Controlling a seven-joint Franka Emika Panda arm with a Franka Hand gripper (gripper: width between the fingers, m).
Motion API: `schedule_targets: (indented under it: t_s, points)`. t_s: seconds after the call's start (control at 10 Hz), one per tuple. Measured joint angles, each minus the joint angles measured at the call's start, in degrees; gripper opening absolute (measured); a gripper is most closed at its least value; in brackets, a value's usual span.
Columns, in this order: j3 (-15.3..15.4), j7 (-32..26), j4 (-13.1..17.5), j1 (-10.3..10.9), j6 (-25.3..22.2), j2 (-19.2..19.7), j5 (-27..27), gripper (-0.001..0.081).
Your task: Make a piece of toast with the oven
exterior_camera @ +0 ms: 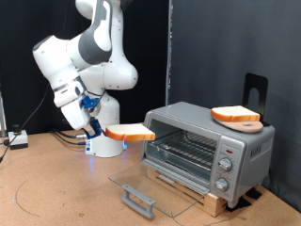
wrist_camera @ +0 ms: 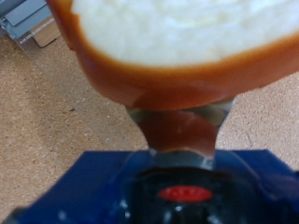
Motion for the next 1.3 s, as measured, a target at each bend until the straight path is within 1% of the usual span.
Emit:
schedule_targets:
  t_s: [0.2,0.5,0.7,0.9,1.0,1.3]
  points:
    - [1.62,-1.13,-1.64,1.85,3.1,0.05,1.74,0.0422]
    - [6.03,0.13,-3.45,4.21,7.04,0.12,3.26,0.0422]
    - [8.66,0.18,-4.26,6.48,9.11,0.14,6.09,0.0422]
    - [11.51,0.21,-4.82,8.56,10.48,0.11,7.11,0.0422]
    - [13.02,0.27,-5.16,9.13,11.03,0.11,7.12,0.0422]
    - [16.87,1.52,-6.15,9.23,12.75,0.23,6.32,0.0422]
